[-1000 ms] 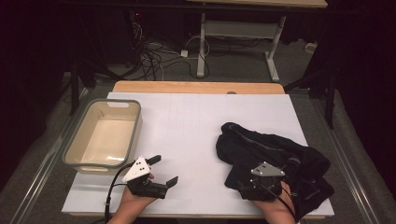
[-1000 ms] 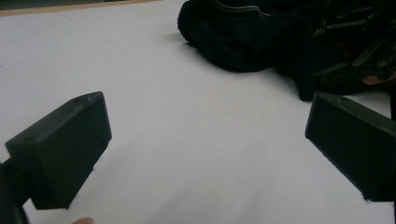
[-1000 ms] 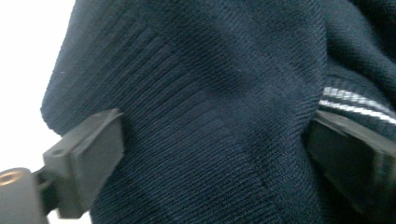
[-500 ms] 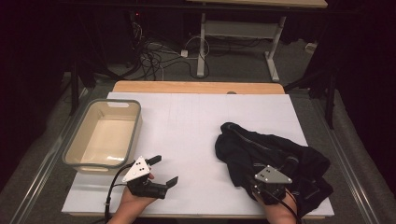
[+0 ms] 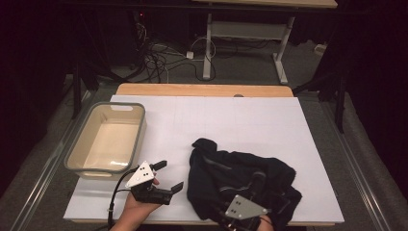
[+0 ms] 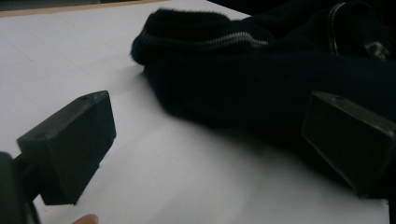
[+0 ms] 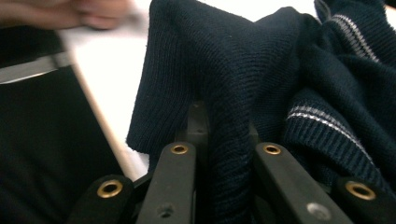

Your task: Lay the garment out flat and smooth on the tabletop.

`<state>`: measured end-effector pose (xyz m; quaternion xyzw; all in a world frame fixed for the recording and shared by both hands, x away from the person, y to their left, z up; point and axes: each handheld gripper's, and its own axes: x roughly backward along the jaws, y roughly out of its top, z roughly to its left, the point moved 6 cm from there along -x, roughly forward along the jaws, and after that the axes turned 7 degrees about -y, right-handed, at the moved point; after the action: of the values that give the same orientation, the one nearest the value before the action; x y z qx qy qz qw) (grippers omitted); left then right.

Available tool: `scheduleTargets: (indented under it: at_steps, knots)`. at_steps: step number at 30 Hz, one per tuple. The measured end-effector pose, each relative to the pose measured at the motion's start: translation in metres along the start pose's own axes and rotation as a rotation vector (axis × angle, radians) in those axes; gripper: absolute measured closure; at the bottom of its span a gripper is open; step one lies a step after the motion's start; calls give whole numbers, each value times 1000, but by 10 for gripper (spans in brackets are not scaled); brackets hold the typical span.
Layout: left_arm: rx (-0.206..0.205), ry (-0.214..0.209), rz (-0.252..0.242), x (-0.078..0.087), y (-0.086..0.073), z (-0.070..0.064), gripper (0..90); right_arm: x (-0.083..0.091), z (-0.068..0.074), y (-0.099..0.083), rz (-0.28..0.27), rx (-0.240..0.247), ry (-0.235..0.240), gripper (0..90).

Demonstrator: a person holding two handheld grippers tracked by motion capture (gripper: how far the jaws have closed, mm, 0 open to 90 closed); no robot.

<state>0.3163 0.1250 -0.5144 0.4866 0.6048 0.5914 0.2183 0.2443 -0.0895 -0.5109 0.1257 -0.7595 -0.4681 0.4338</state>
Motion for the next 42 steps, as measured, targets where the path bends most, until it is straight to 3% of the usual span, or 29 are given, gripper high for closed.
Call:
scheduleTargets:
  at_steps: [2, 4, 5, 8, 12, 13, 14, 15, 16, 21, 25, 27, 30, 34, 37, 42]
  knots:
    - [-1, -3, -3, 0, 0, 0, 22, -5, 9, 1, 25, 22, 12, 788]
    - [-1, -4, -3, 0, 0, -1, 22, -1, 8, 7, -10, -14, 24, 594]
    - [-1, -6, -2, 0, 0, -1, 22, 3, 5, 11, -15, -20, 8, 512]
    - [0, -5, -1, 0, 0, 0, 22, 25, -9, 24, -75, -49, -42, 444]
    - [-1, -5, -1, 0, 0, -1, 22, 57, -43, 29, -122, -55, -171, 444]
    - [-1, -5, -1, 0, 0, -1, 22, 65, -55, 27, -127, -67, -208, 446]
    - [-1, -4, -1, 0, 0, 0, 22, 78, -78, 21, -124, -80, -287, 448]
    - [-1, -4, -1, 0, 0, 0, 22, 78, -78, 21, -124, -80, -287, 448]
    - [0, -4, -1, 0, 0, 0, 22, 83, -89, 16, -112, -82, -336, 452]
    - [0, -2, 1, 0, 0, 0, 22, 104, -134, -11, -84, -206, -423, 432]
    - [0, -1, 1, 0, 0, 0, 22, 103, -144, -33, -39, -286, -406, 370]
    - [0, -1, 0, 0, 0, 0, 23, 98, -143, -42, -9, -307, -370, 354]
    - [0, -3, 0, 0, 0, 0, 23, 97, -140, -49, 17, -274, -386, 353]
    - [9, -8, 2, 0, 0, 1, 22, 112, -140, -53, -12, -293, -396, 374]
    - [28, -14, 16, 0, 2, 2, 23, 122, -140, -62, -5, -304, -408, 385]
    - [6, -24, 34, -7, 16, -6, 55, 126, -144, -78, 17, -338, -415, 394]
